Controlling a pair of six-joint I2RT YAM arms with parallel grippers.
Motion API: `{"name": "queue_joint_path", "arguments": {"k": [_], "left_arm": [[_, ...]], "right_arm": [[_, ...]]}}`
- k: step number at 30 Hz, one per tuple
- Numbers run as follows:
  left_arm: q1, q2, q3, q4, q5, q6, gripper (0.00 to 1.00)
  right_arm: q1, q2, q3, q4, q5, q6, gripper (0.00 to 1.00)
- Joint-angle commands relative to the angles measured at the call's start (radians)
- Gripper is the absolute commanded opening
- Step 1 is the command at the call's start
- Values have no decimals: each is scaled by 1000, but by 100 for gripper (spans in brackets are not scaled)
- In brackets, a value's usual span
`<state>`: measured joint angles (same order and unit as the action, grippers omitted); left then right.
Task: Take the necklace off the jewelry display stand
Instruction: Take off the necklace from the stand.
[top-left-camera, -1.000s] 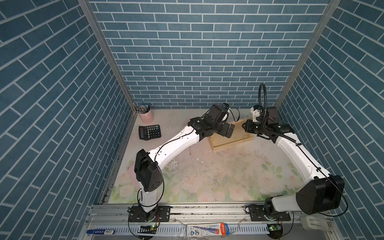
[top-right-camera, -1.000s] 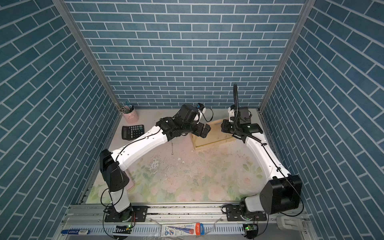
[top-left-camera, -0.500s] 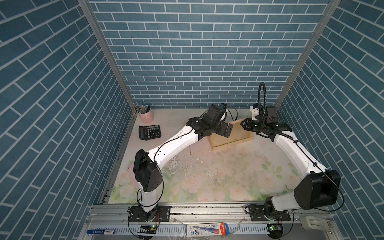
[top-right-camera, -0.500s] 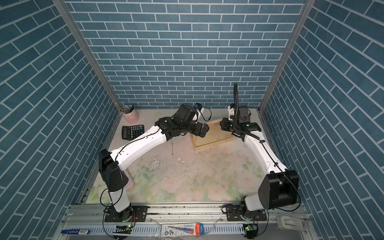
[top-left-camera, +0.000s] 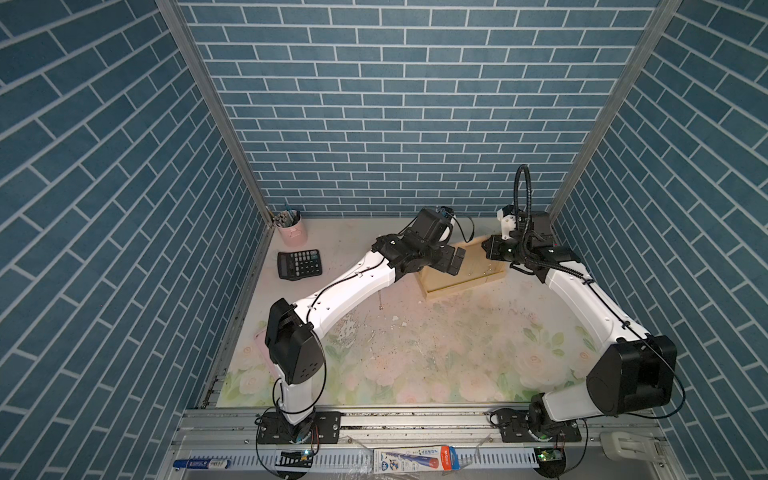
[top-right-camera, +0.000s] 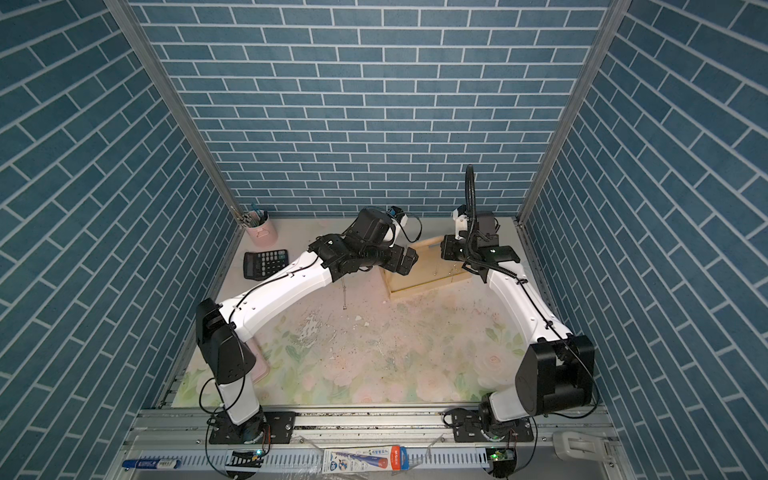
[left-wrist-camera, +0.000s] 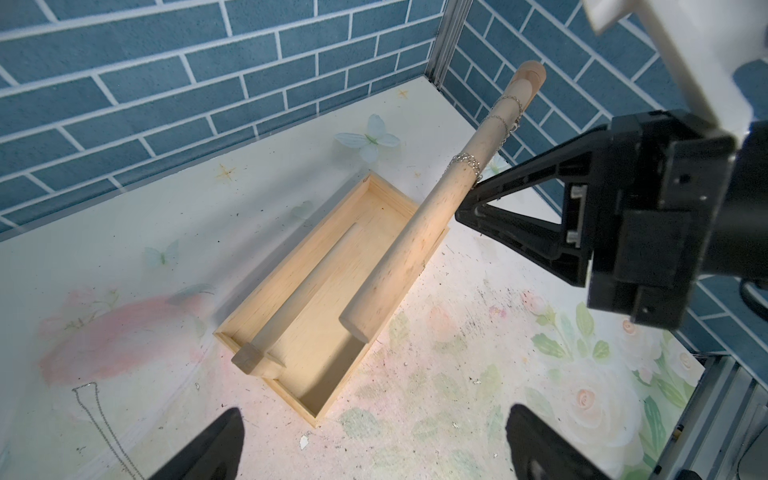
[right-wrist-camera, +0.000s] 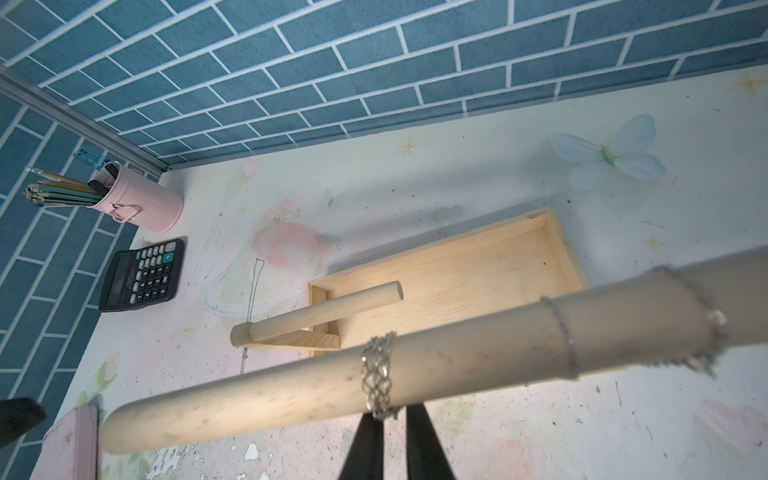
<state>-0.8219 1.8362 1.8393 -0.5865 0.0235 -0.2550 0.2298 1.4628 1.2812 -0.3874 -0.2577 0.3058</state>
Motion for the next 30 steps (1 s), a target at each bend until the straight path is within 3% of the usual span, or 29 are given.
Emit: {"name": "queue_joint_path", "arguments": {"k": [1, 20, 30], "left_arm": [[7, -31, -10, 2, 8, -3, 99], [9, -27, -17, -4, 22, 0, 100], [10, -26, -23, -2, 36, -12, 100]], "right_arm": [[-3, 16, -13, 50, 7, -30, 12], [-7, 7, -60, 127, 12, -50, 12], [-7, -37, -61, 105, 6, -45, 0]]}}
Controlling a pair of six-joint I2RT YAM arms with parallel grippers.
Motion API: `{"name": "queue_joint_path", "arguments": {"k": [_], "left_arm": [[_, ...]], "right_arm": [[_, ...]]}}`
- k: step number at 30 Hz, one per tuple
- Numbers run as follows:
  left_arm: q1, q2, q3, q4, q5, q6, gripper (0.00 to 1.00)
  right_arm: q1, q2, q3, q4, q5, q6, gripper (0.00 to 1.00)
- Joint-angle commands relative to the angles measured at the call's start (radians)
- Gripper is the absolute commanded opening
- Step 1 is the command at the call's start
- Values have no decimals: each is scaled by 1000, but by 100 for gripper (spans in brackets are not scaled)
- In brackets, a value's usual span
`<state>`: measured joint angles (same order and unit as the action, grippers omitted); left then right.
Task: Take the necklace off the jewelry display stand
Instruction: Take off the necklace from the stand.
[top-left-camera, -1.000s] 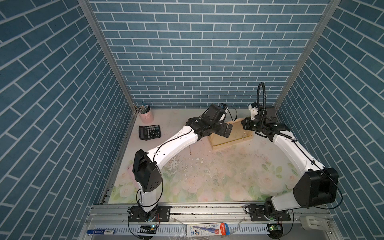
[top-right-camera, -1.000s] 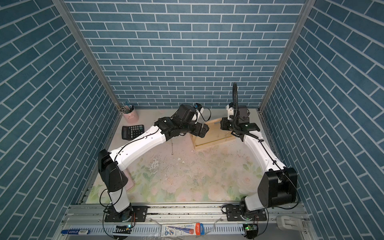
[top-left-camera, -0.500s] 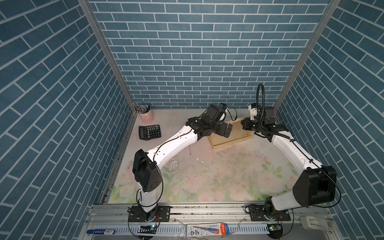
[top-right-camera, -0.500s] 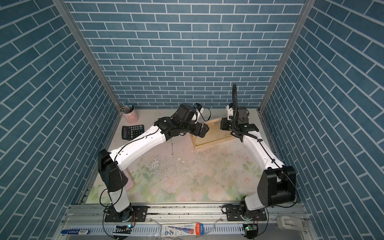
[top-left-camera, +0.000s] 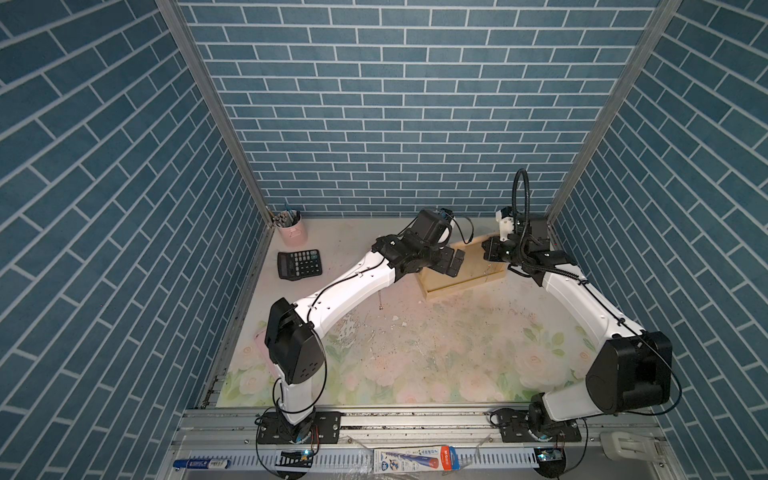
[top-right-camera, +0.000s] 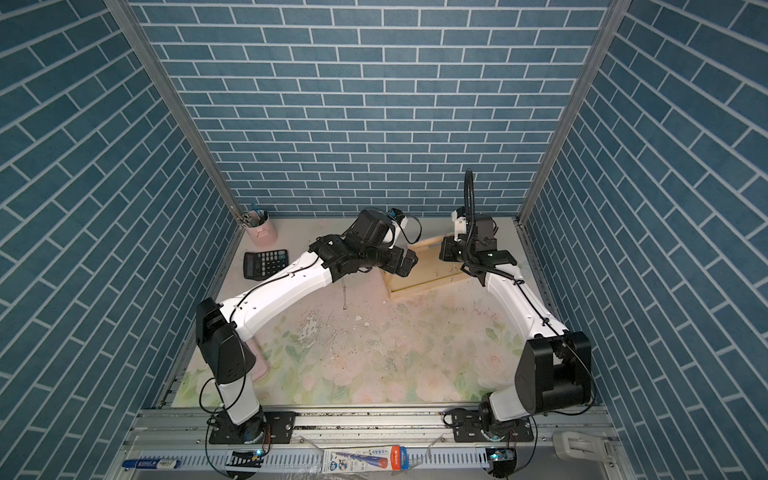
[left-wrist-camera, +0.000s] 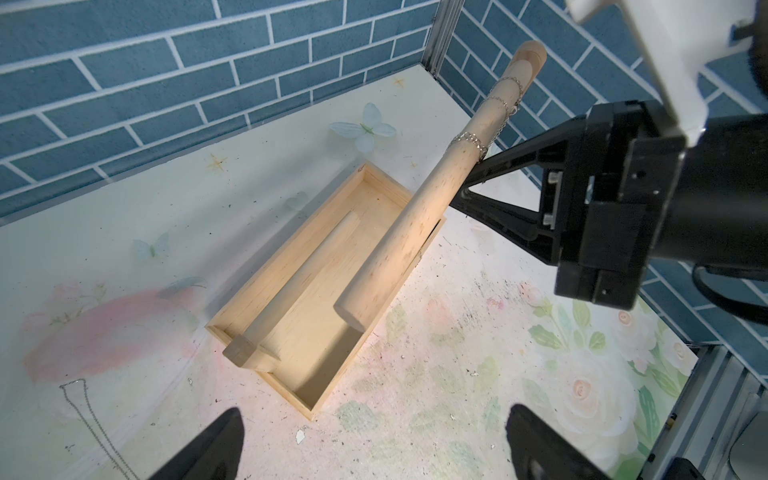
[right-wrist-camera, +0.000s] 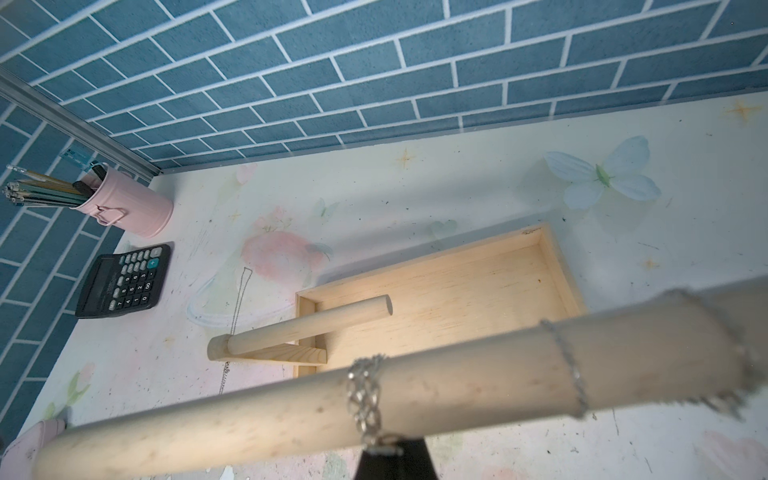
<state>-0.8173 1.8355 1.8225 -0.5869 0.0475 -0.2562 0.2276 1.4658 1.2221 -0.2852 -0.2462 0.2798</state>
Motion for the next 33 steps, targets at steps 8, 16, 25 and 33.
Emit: {"name": "queue_joint_path", "arguments": {"k": [8, 16, 25, 33], "left_arm": [[15, -18, -2, -13, 22, -38, 99], [21, 5, 27, -63, 8, -64, 99], [21, -49, -70, 22, -41, -67, 99], [26, -52, -64, 2, 23, -58, 100]], "right_arm": [[-5, -68, 7, -30, -5, -19, 0], [-5, -70, 38, -54, -15, -21, 0], [-5, -74, 69, -74, -25, -19, 0], [-5, -65, 108, -97, -41, -15, 0]]}}
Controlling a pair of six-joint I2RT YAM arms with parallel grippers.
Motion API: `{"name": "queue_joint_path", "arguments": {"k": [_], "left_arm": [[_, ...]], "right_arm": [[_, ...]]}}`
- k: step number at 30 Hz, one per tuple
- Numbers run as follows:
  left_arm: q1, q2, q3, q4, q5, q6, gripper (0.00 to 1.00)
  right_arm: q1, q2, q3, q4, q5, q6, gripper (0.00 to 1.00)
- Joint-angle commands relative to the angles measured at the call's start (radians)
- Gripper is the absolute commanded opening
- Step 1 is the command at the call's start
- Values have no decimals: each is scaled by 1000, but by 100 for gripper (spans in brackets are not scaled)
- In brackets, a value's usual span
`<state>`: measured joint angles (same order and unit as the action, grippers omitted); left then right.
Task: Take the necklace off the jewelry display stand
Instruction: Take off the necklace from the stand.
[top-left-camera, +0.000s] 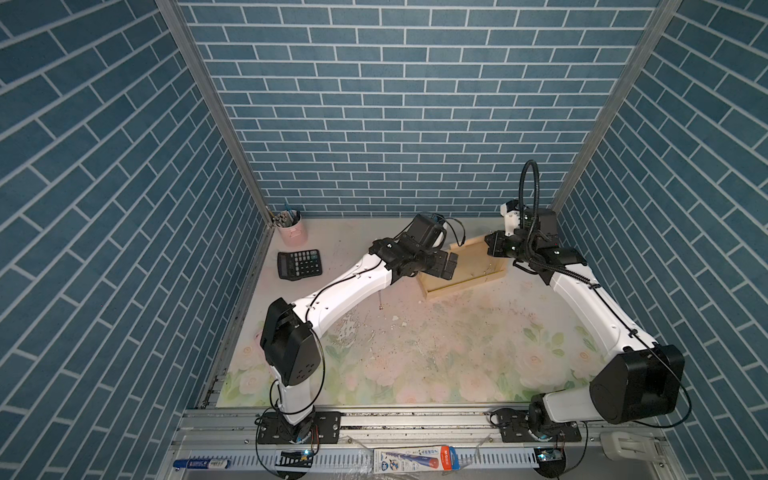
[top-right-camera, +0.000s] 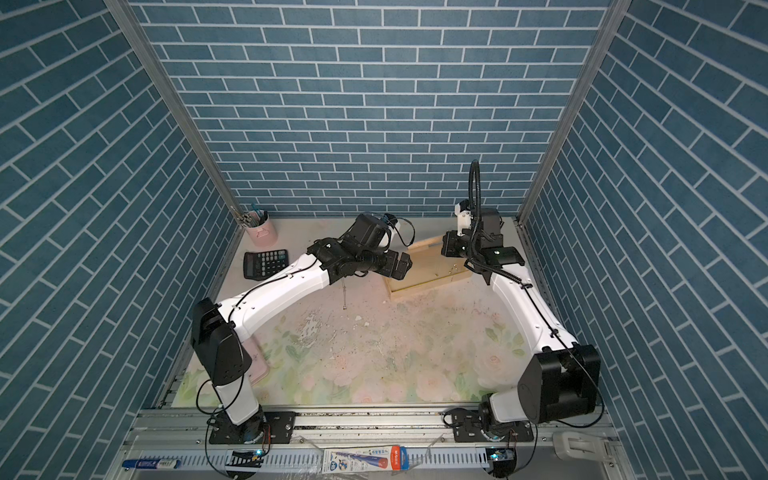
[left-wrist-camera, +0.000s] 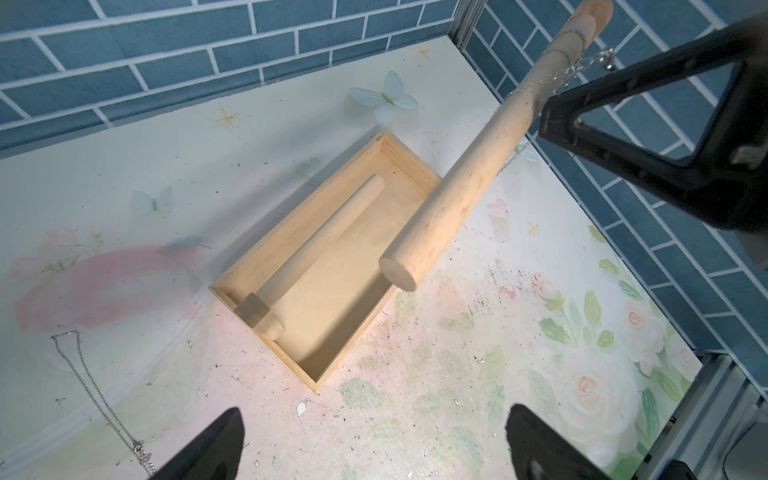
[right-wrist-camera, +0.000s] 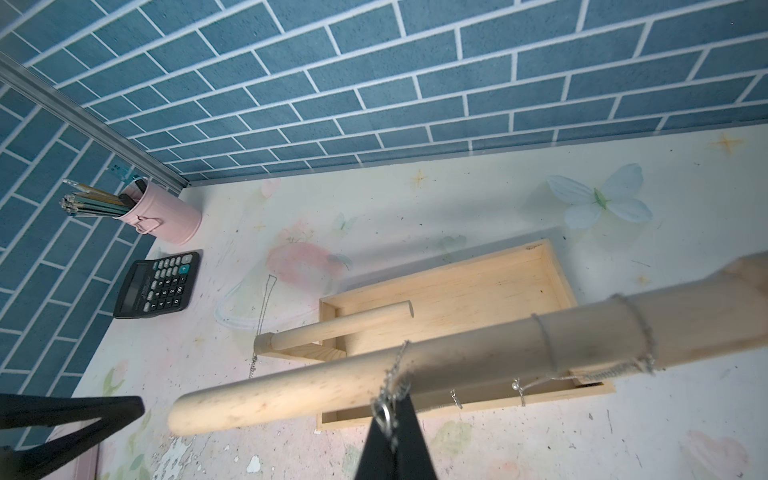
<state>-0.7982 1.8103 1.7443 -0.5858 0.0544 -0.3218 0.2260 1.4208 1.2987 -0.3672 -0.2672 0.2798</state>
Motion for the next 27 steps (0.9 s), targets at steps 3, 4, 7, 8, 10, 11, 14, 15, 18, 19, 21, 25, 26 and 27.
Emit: {"name": "queue_joint_path", "arguments": {"k": [3, 4, 7, 8, 10, 11, 14, 15, 18, 19, 21, 25, 26, 27], "left_arm": [[7, -42, -8, 22, 7, 0, 99], [8, -44, -13, 24, 8, -4, 99], [20, -51, -26, 33, 39, -22, 100], [24, -53, -34, 37, 55, -32, 99], [34, -56, -47, 48, 82, -53, 100], [38, -59, -54, 56, 94, -64, 99], [47, -62, -70, 70, 120, -83, 100], [48, -65, -73, 71, 122, -87, 99], [51, -71, -83, 78, 131, -95, 99], [51, -73, -87, 80, 134, -98, 100], [55, -75, -96, 88, 152, -106, 99], [65, -78, -114, 102, 174, -135, 99], [69, -81, -123, 108, 174, -143, 100], [70, -87, -132, 114, 175, -148, 99]], "right_arm": [[-2, -21, 43, -21, -25, -12, 0], [-2, -22, 44, -22, -26, -11, 0], [-2, -24, 54, -29, -33, -12, 0], [-1, -25, 57, -30, -35, -11, 0], [-2, -29, 60, -33, -39, -8, 0], [-2, -31, 62, -32, -41, -5, 0], [0, -37, 65, -34, -44, 2, 0], [0, -40, 66, -34, -46, 4, 0], [1, -44, 67, -38, -50, 4, 0], [0, -45, 69, -40, -50, 4, 0], [1, -48, 72, -45, -55, 5, 0], [8, -51, 85, -52, -59, 9, 0], [11, -51, 90, -55, -59, 9, 0], [12, -51, 95, -60, -58, 9, 0]]}}
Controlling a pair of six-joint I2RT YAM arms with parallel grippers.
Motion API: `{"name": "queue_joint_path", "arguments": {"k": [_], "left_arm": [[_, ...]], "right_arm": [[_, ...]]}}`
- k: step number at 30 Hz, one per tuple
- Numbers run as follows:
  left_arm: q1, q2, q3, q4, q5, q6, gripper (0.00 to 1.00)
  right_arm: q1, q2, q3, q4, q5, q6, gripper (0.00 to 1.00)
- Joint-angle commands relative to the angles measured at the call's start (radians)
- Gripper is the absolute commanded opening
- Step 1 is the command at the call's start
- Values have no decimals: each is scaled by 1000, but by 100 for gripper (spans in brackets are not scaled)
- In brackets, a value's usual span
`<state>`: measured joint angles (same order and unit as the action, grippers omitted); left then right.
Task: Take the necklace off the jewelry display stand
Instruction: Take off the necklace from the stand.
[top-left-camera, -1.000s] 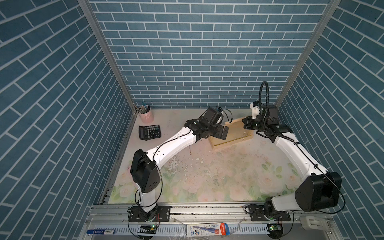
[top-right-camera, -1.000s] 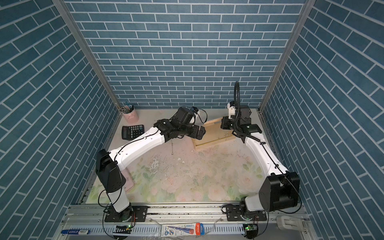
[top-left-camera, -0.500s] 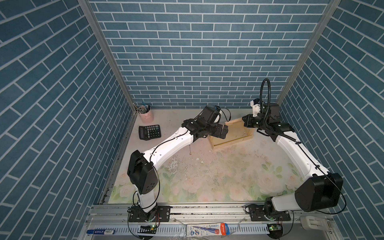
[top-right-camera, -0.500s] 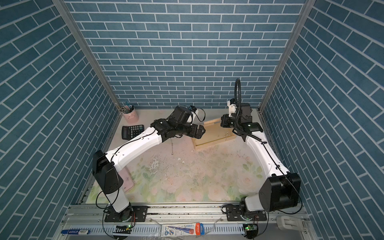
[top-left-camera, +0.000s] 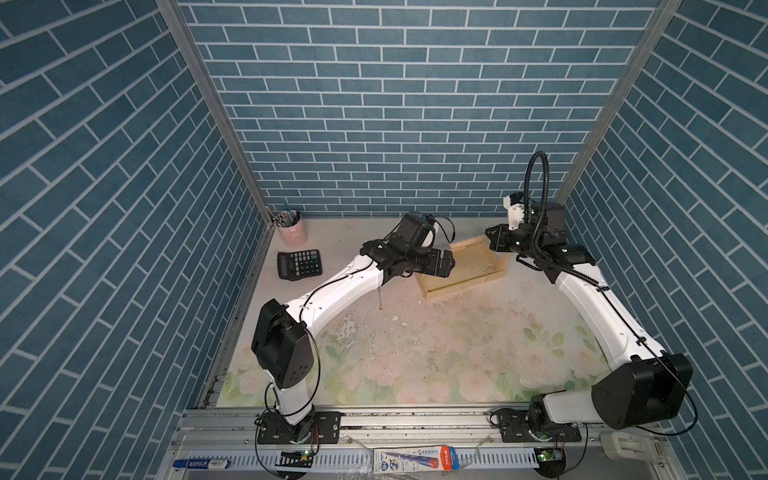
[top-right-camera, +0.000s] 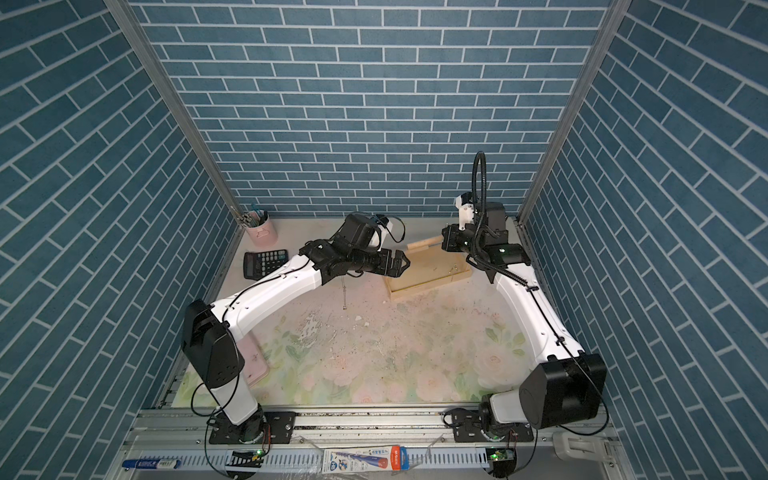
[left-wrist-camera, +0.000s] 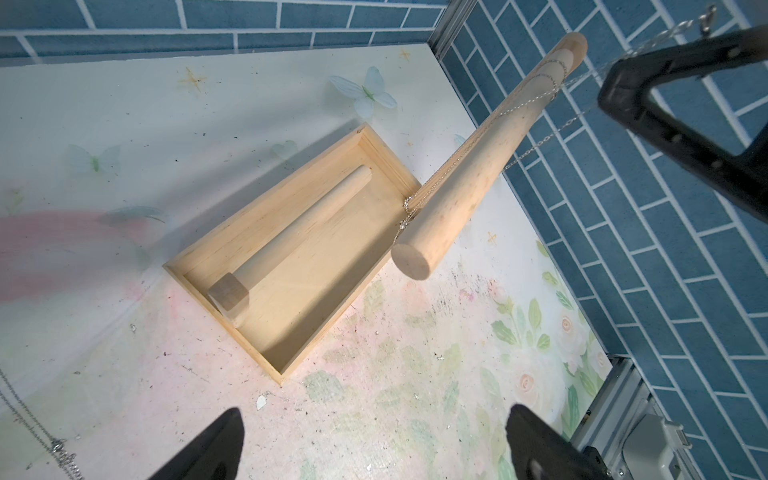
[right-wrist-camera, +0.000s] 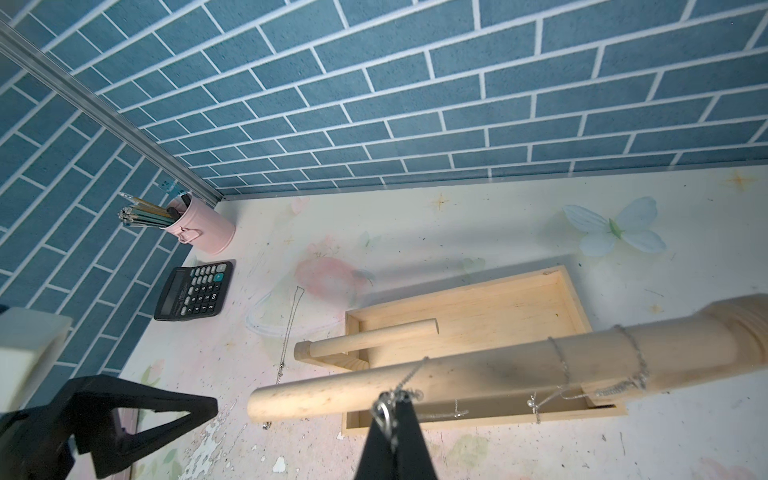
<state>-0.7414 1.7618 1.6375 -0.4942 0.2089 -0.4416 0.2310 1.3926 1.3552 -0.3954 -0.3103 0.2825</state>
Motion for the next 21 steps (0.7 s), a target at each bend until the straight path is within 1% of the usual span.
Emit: {"name": "queue_joint_path", "arguments": {"k": [1, 10, 14, 21], "left_arm": [[17, -41, -32, 28, 21, -30, 100], [27, -63, -52, 17, -15, -48, 99], [31, -75, -63, 18, -19, -49, 100], [51, -92, -93, 8, -46, -86, 99]], "right_arm": [[8, -23, 42, -33, -15, 6, 0], [40, -20, 81, -54, -10, 9, 0], [69, -14, 102, -62, 3, 9, 0], [125, 10, 146, -72, 32, 7, 0]]}}
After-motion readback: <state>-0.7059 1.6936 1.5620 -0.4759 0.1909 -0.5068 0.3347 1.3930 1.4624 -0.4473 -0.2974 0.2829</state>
